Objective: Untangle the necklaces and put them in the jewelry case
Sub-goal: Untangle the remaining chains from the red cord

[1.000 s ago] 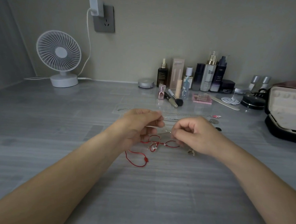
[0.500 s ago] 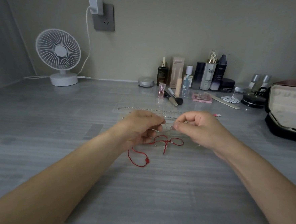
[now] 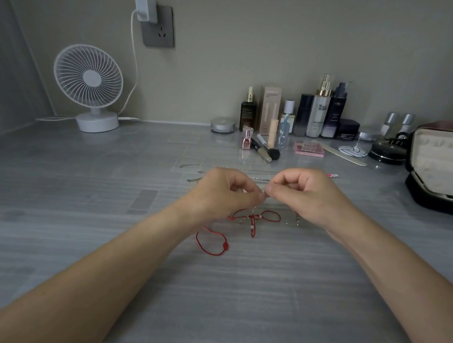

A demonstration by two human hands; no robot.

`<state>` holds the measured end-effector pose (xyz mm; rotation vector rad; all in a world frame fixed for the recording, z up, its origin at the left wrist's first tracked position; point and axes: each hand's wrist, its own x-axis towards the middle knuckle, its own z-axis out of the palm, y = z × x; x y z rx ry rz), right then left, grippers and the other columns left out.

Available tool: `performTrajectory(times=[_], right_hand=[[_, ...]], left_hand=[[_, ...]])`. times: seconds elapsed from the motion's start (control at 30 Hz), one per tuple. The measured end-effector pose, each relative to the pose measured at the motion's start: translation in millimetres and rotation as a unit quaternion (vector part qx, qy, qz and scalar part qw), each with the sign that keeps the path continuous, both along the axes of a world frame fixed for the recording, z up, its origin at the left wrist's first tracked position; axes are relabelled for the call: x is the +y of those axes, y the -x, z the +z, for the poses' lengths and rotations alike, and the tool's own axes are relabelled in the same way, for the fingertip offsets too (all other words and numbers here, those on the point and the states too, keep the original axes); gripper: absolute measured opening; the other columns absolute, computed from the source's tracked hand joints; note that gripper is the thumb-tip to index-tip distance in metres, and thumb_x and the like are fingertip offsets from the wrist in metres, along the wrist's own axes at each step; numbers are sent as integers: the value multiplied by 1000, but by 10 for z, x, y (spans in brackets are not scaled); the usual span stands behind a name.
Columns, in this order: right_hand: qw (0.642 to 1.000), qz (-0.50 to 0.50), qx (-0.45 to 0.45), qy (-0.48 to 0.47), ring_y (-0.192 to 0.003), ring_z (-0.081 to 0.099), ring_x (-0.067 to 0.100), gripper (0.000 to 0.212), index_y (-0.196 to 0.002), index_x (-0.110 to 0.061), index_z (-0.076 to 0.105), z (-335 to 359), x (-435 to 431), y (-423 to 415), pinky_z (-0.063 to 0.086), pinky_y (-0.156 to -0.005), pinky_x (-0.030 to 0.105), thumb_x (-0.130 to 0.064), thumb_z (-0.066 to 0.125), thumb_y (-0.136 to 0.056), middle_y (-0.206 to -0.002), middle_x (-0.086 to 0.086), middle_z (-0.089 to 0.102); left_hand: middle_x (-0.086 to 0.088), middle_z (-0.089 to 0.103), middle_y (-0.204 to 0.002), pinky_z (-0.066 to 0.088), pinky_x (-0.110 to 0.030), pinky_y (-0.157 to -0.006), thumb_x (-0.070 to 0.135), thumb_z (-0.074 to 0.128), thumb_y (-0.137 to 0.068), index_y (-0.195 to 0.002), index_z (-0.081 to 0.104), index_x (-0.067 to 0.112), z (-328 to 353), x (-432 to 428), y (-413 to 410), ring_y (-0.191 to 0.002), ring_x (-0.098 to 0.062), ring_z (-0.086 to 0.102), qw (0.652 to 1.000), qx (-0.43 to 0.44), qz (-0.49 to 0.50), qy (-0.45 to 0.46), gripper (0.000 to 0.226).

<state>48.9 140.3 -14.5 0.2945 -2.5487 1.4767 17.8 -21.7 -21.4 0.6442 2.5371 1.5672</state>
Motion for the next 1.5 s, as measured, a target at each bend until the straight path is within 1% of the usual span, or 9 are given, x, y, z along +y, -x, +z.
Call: performTrajectory(times=[0.13, 0.33, 0.53, 0.7, 0.83, 0.97, 1.13, 1.27, 1.5], right_hand=[[1000, -15, 20, -5, -48, 34, 7, 12, -71, -16, 69, -7, 11, 24, 28, -45, 15, -21, 65, -81, -56, 4, 44], [998, -36, 28, 47, -42, 36, 1, 14, -67, -17, 68, 7, 7, 32, 31, -44, 11, -15, 65, -80, -52, -4, 49], [996, -66, -8, 58, -36, 34, 2, 15, -65, -9, 64, 1, 39, 63, 29, -38, 15, -8, 59, -79, -39, -10, 41], [996, -78, -7, 42, -36, 30, 1, 11, -73, -2, 66, 5, 56, 71, 25, -36, 9, -10, 62, -79, -49, -2, 41], [999, -45, -18, 13, -50, 40, 4, 11, -69, -16, 67, -1, 45, 57, 31, -43, 8, -20, 69, -78, -57, -2, 51], [999, -20, -42, -24, -45, 41, 1, 9, -71, -19, 68, -28, 40, 47, 34, -45, 9, -22, 69, -79, -49, -11, 51], [998, 14, -53, -28, -37, 44, -2, 11, -73, -16, 67, -44, -10, 34, 35, -40, 11, -10, 65, -82, -53, -10, 54], [997, 39, -27, -65, -61, 53, 0, 6, -84, -12, 72, -54, -35, 12, 41, -56, 8, -13, 70, -78, -74, -2, 63], [998, 28, -18, -45, -64, 51, 10, 5, -76, -16, 70, -99, -39, 60, 43, -65, 25, -18, 74, -74, -67, 2, 58]], left_hand=[[12, 35, -31, 26, -11, -38, 18, 71, -78, -70, 68, 19, -13, -1, 1, -32, -3, 31, 999, 24, -9, 48, 9], [14, 47, -40, 27, -11, -37, 25, 71, -76, -72, 71, 24, -35, -27, 31, -34, -1, 39, 991, 48, 3, 128, 4], [11, 58, -49, 37, -14, -48, 17, 71, -78, -70, 71, 21, -18, -83, 97, -46, -1, 47, 995, 32, 4, 93, 9], [16, 46, -35, 30, -14, -43, 17, 70, -77, -70, 70, 24, -7, -105, 76, -34, -1, 37, 986, 28, 9, 167, 9], [1, 56, -58, 36, -18, -51, 20, 69, -79, -72, 71, 23, 15, -86, 50, -50, -7, 44, 994, 30, 9, 107, 8], [-13, 58, -70, 41, -33, -65, 22, 70, -79, -73, 72, 19, 28, -85, 39, -66, -20, 47, 998, 7, 0, 59, 7], [3, 49, -57, 35, -16, -53, 21, 69, -80, -71, 70, 22, 38, -69, 35, -53, -5, 41, 1000, 4, 18, 18, 9], [16, 42, -36, 29, -7, -40, 18, 66, -82, -73, 68, 19, 81, -57, 21, -37, 0, 37, 999, 7, 29, -19, 10], [15, 57, -55, 34, -13, -46, 20, 62, -85, -72, 68, 20, 125, -70, -8, -39, 2, 41, 998, -4, 38, -57, 14]])
